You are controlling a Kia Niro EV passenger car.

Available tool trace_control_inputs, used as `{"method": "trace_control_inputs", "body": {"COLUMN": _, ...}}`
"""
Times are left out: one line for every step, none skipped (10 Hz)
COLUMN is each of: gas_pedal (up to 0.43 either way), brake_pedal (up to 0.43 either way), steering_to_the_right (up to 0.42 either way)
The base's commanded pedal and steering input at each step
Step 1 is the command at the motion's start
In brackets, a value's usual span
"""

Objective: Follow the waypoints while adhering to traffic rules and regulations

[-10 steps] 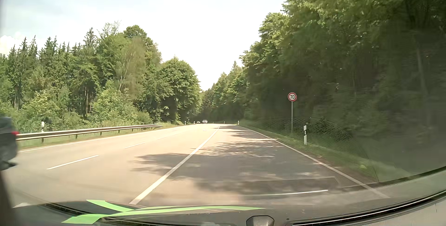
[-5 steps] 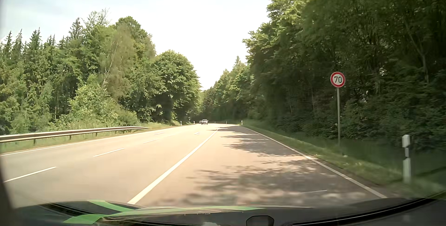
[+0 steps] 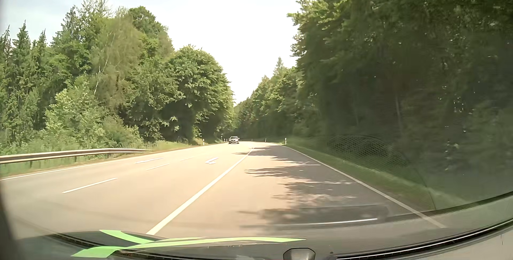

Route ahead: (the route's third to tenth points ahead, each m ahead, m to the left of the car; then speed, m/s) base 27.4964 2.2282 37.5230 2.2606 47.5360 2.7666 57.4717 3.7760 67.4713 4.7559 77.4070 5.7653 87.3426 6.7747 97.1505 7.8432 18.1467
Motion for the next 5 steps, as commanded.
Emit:
{"method": "trace_control_inputs", "body": {"gas_pedal": 0.268, "brake_pedal": 0.000, "steering_to_the_right": -0.014}}
{"method": "trace_control_inputs", "body": {"gas_pedal": 0.268, "brake_pedal": 0.000, "steering_to_the_right": -0.014}}
{"method": "trace_control_inputs", "body": {"gas_pedal": 0.268, "brake_pedal": 0.000, "steering_to_the_right": -0.012}}
{"method": "trace_control_inputs", "body": {"gas_pedal": 0.268, "brake_pedal": 0.000, "steering_to_the_right": -0.012}}
{"method": "trace_control_inputs", "body": {"gas_pedal": 0.268, "brake_pedal": 0.000, "steering_to_the_right": -0.012}}
